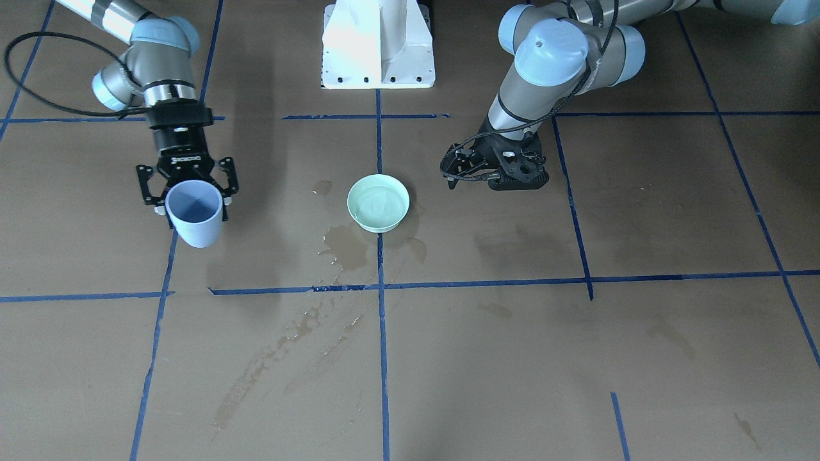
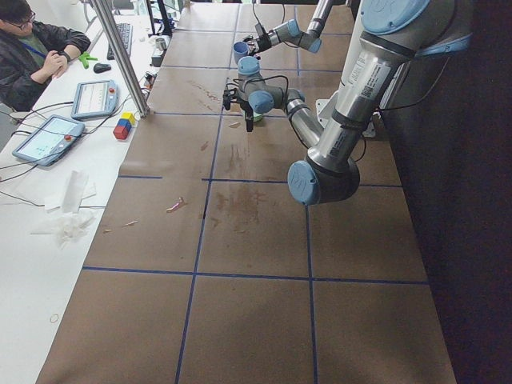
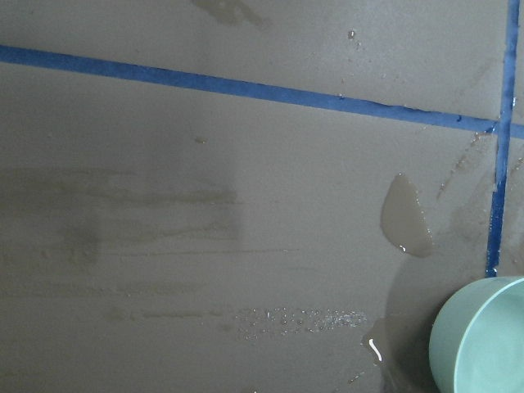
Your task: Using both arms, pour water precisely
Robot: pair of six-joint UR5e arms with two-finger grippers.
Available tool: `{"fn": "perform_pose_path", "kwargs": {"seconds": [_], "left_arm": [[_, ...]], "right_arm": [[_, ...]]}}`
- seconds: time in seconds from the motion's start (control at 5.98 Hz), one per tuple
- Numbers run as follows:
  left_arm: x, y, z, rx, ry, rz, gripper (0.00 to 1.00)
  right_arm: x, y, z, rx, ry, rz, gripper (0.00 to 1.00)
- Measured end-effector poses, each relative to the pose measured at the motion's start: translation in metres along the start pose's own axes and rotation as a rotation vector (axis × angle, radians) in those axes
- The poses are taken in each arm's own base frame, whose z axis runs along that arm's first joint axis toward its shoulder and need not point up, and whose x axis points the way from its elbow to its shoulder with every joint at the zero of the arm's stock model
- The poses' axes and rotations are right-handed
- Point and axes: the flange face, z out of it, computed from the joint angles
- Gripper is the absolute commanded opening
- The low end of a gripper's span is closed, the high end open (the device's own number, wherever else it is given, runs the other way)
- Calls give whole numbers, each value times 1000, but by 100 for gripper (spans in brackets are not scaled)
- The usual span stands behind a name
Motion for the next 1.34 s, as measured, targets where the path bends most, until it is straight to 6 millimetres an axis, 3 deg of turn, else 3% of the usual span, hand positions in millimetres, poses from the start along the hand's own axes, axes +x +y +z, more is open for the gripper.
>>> {"fn": "perform_pose_path", "kwargs": {"seconds": [0.17, 0.33, 0.5, 0.84, 1.34], "left_arm": [[-4, 0, 0, 3, 5, 2, 100], [-5, -1, 1, 3, 6, 3, 100], [-6, -1, 1, 3, 5, 3, 100], [-7, 0, 3, 1, 2, 4, 100], [-8, 1, 4, -1, 1, 4, 100]], "right_arm": [[-65, -28, -7, 10, 33, -39, 0], [-112, -49, -17, 16, 60, -78, 0], [-143, -61, -22, 8, 85, -128, 0], [-172, -70, -18, -42, 136, -258, 0], [-183, -64, -10, -118, 197, -434, 0]]}}
